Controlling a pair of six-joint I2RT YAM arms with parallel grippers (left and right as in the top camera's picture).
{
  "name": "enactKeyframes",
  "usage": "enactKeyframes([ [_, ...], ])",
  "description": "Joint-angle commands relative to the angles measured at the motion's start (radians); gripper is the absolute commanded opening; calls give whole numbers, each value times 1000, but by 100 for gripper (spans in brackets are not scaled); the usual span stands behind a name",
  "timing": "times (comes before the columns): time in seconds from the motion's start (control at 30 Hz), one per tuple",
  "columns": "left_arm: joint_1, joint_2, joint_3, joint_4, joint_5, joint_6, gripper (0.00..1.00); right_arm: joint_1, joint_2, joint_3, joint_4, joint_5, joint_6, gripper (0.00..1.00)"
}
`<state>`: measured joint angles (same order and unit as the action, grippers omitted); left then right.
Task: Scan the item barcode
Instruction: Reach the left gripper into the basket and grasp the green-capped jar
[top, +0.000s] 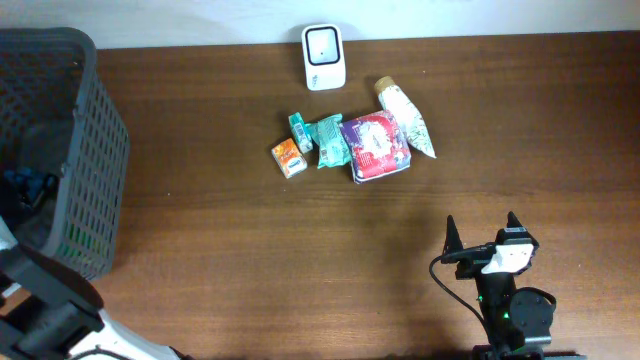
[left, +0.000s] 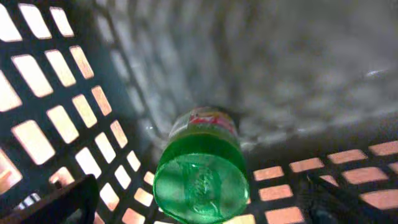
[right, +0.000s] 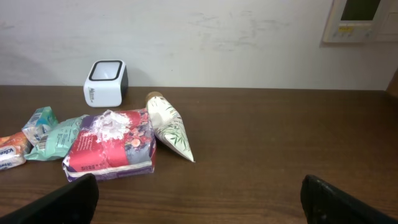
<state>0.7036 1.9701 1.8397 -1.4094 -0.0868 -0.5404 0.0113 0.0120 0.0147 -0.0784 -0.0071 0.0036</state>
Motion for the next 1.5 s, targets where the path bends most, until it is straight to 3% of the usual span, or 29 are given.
enactKeyframes([
  [0.0, 6, 45, -8, -19, -11, -5, 99, 8, -6, -9, -2, 8, 8, 99],
  [0.13, 6, 80, -8, -33, -1, -5, 99, 8, -6, -9, -2, 8, 8, 98],
  [0.27, 6, 100, -8, -62, 105, -5, 99, 8, -6, -9, -2, 8, 8, 99],
  [0.63, 6, 188, -8, -68, 109, -5, 99, 8, -6, -9, -2, 8, 8, 98],
  [0.7, 6, 197, -8, -64, 109, -5, 95, 8, -6, -9, -2, 8, 8, 99],
  [0.9, 6, 201, -8, -42, 111, -5, 66, 8, -6, -9, -2, 8, 8, 99],
  [1.07, 6, 201, 73, -80, 170, 45, 55, 8, -6, -9, -2, 8, 8, 98],
  [1.1, 6, 201, 99, -101, 171, 44, 56, 8, -6, -9, -2, 8, 8, 98],
  [1.13, 6, 201, 132, -130, 171, 44, 72, 8, -6, -9, -2, 8, 8, 98],
  [1.17, 6, 201, 148, -150, 178, 45, 100, 8, -6, -9, -2, 8, 8, 98],
  [1.47, -9, 231, 104, -145, 177, 45, 99, 8, -6, -9, -2, 8, 8, 98],
])
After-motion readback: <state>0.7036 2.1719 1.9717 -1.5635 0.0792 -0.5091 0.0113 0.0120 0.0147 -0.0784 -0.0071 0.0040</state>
